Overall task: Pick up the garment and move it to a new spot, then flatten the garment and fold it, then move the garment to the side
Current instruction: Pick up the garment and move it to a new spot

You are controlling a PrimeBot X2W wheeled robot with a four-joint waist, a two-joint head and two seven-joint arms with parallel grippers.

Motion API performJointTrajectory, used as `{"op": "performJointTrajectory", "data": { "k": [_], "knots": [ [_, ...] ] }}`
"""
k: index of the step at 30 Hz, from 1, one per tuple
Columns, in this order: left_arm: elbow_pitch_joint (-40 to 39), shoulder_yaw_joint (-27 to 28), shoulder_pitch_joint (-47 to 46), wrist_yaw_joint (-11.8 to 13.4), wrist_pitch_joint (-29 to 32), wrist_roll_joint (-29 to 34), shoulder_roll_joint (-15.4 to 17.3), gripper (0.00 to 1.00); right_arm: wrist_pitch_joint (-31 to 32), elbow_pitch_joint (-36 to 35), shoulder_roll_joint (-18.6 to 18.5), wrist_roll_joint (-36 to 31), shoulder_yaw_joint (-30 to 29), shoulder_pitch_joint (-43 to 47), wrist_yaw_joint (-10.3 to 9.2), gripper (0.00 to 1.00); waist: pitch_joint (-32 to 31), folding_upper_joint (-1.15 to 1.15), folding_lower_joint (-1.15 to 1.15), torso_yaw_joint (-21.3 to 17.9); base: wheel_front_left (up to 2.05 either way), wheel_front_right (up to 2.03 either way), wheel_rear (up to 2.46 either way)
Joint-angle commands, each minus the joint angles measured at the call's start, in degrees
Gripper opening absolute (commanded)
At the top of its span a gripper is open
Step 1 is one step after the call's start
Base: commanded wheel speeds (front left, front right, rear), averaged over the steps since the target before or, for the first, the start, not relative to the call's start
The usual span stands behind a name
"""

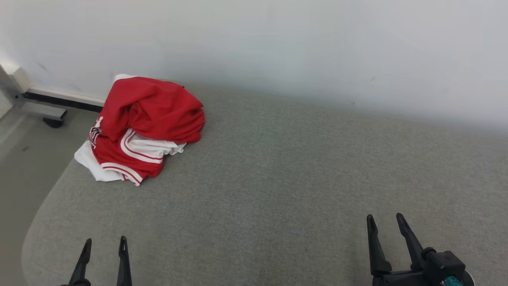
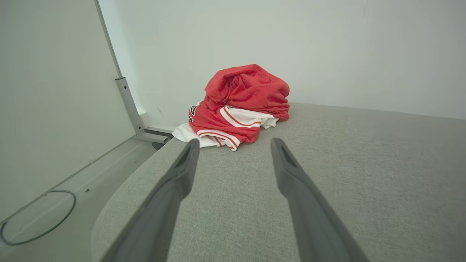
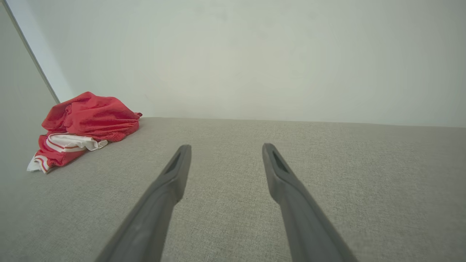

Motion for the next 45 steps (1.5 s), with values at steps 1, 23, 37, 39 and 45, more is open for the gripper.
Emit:
{"op": "performJointTrajectory", "data": {
  "k": [1,23,37,39,45],
  "knots": [
    [-0.15,0.45,-0.01,0.38,-0.20,-0.05,-0.03,1.00,-0.04,0.04,0.07,0.33,0.29,0.29,-0.12,1.00,0.15,0.00,0.00,3.53,0.00,0.00,0.00],
    [-0.62,3.28,1.68,0.88,-0.20,-0.32,-0.18,1.00,-0.04,0.26,0.07,0.36,2.35,0.16,-0.12,1.00,0.26,0.00,0.00,9.40,0.00,0.00,0.00],
    [1.00,6.36,-11.25,0.56,-0.20,-5.28,1.38,1.00,-0.04,-1.89,0.06,-2.61,2.10,-4.20,-0.12,1.00,6.59,0.00,0.00,2.89,0.00,0.00,0.00],
    [1.60,6.59,-14.62,0.47,-0.20,-5.96,2.03,1.00,-0.03,-2.54,0.05,-3.20,2.13,-5.25,-0.12,1.00,8.60,0.00,0.00,1.20,0.00,0.00,0.00],
    [3.74,6.99,-25.06,0.01,-0.20,-7.34,6.30,1.00,-0.04,-6.06,-0.09,-5.49,1.02,-8.83,-0.12,1.00,15.31,0.00,0.00,-4.81,0.00,0.00,0.00]
  ]
}}
